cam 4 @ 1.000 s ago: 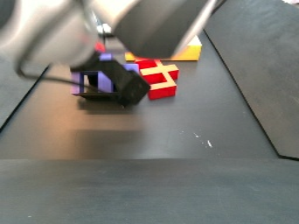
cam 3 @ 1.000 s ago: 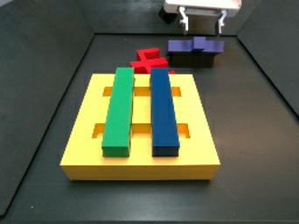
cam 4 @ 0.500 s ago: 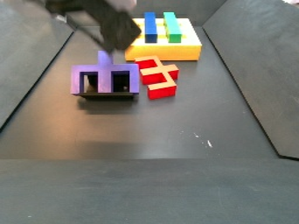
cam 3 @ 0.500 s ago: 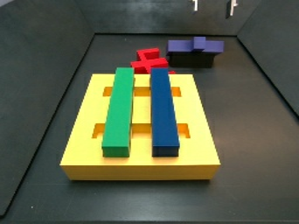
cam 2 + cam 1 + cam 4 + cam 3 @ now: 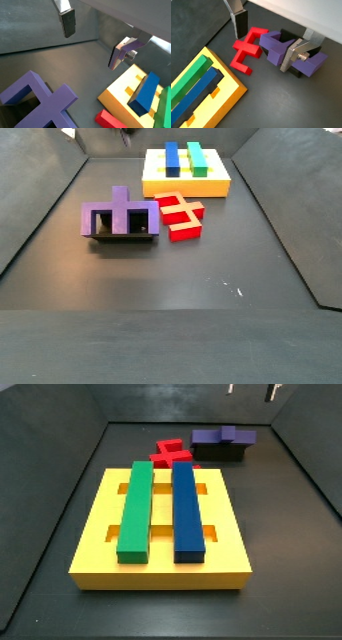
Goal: Pick up the purple object. Move up. Place the purple object on the fixture. Regrasp the purple object. Move to above the board. Insert the purple object.
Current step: Regrasp the purple object.
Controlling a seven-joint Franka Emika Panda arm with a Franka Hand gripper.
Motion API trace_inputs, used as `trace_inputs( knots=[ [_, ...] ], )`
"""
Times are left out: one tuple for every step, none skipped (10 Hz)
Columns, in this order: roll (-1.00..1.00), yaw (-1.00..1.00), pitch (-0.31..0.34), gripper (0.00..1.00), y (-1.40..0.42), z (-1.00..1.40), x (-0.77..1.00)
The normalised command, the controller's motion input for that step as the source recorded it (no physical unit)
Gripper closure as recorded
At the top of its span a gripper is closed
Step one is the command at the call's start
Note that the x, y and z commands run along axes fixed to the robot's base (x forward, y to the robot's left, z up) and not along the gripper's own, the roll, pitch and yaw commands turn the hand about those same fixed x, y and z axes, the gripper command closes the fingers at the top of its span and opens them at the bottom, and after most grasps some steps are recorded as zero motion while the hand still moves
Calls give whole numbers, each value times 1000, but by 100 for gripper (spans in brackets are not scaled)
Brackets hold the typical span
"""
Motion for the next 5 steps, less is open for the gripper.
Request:
trace_inputs(
  knots=[
    [1000, 49, 131, 0, -309, 171, 0],
    [1000, 57, 143, 0, -294, 160, 0],
    [1000, 66, 157, 0, -269, 134, 9],
    [1000, 74, 166, 0, -251, 123, 14],
    [1000, 86, 166, 0, -237, 126, 31]
  ],
)
